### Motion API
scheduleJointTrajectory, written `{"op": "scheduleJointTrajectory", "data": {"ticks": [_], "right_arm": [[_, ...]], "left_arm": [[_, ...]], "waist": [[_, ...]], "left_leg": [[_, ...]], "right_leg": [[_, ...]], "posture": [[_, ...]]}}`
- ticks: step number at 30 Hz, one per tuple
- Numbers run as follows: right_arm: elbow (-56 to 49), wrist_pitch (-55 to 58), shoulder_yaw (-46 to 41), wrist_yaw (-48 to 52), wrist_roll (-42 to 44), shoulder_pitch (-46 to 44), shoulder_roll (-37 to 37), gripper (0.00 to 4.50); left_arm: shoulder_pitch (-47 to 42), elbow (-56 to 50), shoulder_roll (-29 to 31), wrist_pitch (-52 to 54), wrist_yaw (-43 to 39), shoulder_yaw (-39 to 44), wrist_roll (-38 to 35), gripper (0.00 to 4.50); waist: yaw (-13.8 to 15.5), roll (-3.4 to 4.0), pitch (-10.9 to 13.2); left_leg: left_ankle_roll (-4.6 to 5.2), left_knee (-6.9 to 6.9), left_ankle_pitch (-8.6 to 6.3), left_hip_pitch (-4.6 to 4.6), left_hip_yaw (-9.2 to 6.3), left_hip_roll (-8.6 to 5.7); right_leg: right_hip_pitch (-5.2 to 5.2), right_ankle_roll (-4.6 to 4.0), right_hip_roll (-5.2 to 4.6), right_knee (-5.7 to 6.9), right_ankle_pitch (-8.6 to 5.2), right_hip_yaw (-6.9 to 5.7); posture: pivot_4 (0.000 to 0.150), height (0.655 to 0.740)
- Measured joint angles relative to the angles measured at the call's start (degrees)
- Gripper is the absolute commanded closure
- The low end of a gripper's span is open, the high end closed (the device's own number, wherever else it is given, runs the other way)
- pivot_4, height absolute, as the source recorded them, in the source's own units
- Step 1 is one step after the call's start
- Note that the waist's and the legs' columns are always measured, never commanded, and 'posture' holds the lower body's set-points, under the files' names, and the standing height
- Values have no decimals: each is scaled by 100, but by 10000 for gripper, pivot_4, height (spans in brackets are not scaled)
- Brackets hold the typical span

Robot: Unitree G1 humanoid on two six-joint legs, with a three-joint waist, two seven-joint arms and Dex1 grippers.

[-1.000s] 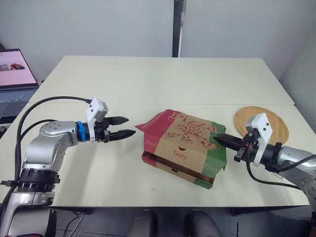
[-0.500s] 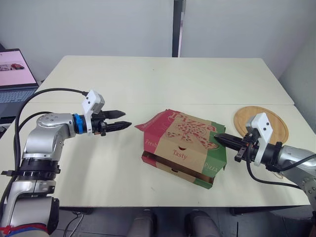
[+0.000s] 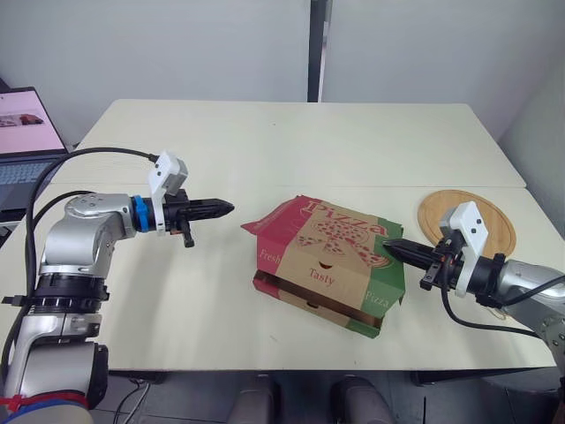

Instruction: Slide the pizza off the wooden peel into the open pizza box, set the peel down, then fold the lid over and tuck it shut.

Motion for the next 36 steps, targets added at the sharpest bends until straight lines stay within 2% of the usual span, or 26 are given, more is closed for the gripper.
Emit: {"op": "scheduleJointTrajectory", "data": {"ticks": [9, 18, 36], "right_arm": [[108, 0, 39, 136, -10, -103, -108, 45000], [228, -16, 99, 309, -28, -317, -214, 45000], [230, -16, 109, 322, -63, -381, -246, 45000]], "left_arm": [[20, -344, -37, 310, -94, -2, -132, 44852], [155, -448, -512, 176, 168, -119, -85, 44852], [242, -713, -858, 205, 407, -174, -104, 44852]], "waist": [[0, 0, 0], [2, -1, 0], [2, -1, 0]], "left_leg": [[0, 1, 0, 0, 1, 0], [0, 2, 0, 0, 1, 0], [0, 4, 0, 0, 1, -1]], "right_leg": [[0, 0, 0, 1, 0, 1], [1, 0, 0, 2, 0, 1], [2, 0, 0, 2, 0, 1]], "posture": [[1500, 7318], [1500, 7318], [1500, 7318]]}}
